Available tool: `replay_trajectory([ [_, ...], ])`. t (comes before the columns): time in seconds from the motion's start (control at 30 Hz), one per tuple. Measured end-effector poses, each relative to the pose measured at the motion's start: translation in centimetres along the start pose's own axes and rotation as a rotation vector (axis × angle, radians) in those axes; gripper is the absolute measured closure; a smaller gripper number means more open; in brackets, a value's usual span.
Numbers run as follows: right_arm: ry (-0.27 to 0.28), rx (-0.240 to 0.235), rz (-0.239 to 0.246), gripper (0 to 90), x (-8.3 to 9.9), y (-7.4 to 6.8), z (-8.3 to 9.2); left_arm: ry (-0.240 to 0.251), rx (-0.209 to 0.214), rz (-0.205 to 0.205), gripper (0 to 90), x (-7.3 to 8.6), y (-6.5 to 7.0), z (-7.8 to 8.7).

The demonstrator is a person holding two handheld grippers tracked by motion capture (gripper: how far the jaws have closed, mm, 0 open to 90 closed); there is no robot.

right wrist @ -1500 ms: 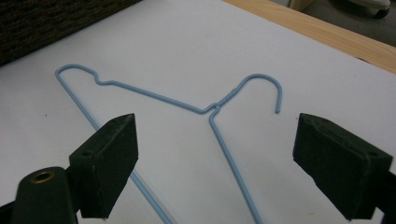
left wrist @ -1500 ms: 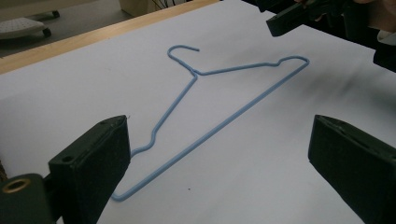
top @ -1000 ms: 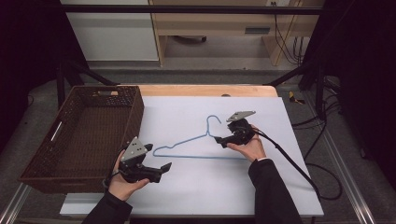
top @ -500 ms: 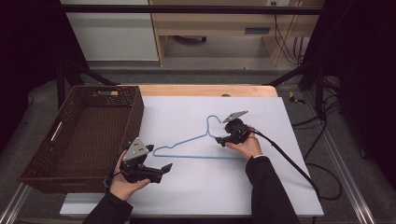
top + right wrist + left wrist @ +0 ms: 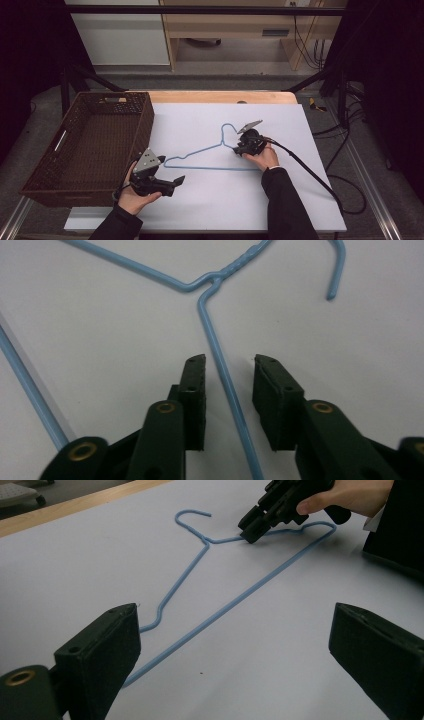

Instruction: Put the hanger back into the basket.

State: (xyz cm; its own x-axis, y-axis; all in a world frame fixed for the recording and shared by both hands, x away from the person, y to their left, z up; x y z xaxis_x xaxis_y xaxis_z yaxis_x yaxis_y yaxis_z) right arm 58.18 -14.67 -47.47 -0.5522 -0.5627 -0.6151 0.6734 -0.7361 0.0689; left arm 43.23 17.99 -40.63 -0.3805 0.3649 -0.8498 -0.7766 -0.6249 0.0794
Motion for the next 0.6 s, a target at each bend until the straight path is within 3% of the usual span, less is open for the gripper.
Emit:
replay_trajectory([
  [0.37,-0.022,-0.030,0.025,84.7,-0.03,0.13,0.16,-0.012,0.003,-0.005,6.4,0.02,0.10,-0.31],
  [0.6,-0.041,-0.071,0.033,85.2,-0.19,0.57,0.17,-0.030,0.008,-0.014,6.6,-0.12,0.16,-0.92],
])
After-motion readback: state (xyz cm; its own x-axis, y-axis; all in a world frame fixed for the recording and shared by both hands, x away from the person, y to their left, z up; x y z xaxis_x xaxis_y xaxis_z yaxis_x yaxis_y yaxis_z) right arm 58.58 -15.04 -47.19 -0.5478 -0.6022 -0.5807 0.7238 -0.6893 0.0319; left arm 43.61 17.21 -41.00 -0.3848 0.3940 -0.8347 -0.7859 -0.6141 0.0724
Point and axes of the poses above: each handheld gripper's, and its own axes: z roughly backward along the jaws, x roughly out of its underside, y roughly to its right, the point moved 1 cm from there along -z, roughly forward along the jaws, and after that the axes turned 5 degrees about x, right-handed, at the moved point
